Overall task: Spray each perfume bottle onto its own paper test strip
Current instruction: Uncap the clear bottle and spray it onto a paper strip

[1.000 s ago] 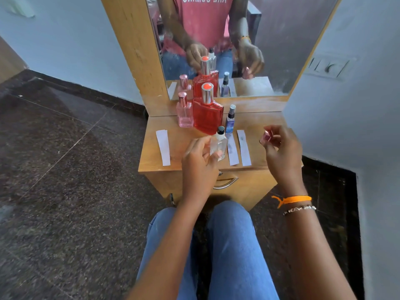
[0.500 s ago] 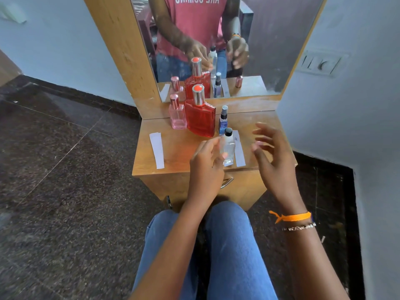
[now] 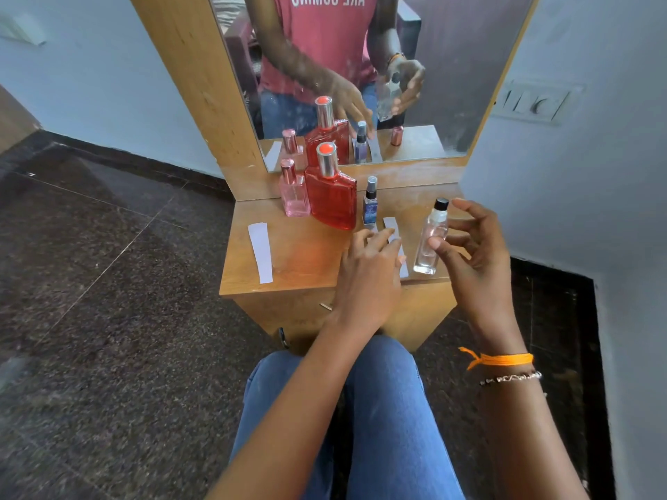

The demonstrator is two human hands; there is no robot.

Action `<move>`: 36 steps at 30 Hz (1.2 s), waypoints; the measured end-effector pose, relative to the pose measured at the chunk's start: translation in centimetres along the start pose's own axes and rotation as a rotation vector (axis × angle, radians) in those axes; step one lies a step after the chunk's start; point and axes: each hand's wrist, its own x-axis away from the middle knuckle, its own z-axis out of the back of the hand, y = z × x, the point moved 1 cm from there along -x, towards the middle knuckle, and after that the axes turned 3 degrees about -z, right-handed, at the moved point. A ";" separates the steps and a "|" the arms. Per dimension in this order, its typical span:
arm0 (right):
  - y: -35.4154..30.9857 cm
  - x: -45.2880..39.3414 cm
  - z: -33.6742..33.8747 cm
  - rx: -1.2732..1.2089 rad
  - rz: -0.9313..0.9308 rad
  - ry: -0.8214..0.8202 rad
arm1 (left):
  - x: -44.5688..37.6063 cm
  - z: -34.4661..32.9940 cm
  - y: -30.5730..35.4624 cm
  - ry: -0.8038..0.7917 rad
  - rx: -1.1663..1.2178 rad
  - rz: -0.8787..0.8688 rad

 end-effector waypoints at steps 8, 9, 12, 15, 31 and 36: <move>0.1 0.0 -0.1 -0.017 0.015 0.001 | -0.6 -1.0 0.6 0.116 -0.043 0.034; 0.1 0.0 -0.1 -0.020 0.014 0.002 | -0.6 -1.0 0.6 0.130 -0.044 0.036; 0.0 -0.1 -0.1 -0.024 0.009 0.006 | -0.8 -1.1 0.8 0.136 -0.054 0.044; 0.1 -0.2 0.0 -0.016 0.004 0.012 | -0.9 -1.2 0.9 0.135 -0.073 0.094; 0.7 0.1 0.7 0.002 -0.028 -0.007 | -1.7 -1.7 0.9 0.049 -0.048 0.190; 0.7 0.2 0.7 -0.014 -0.042 -0.014 | -1.2 -1.3 1.1 0.163 0.080 0.180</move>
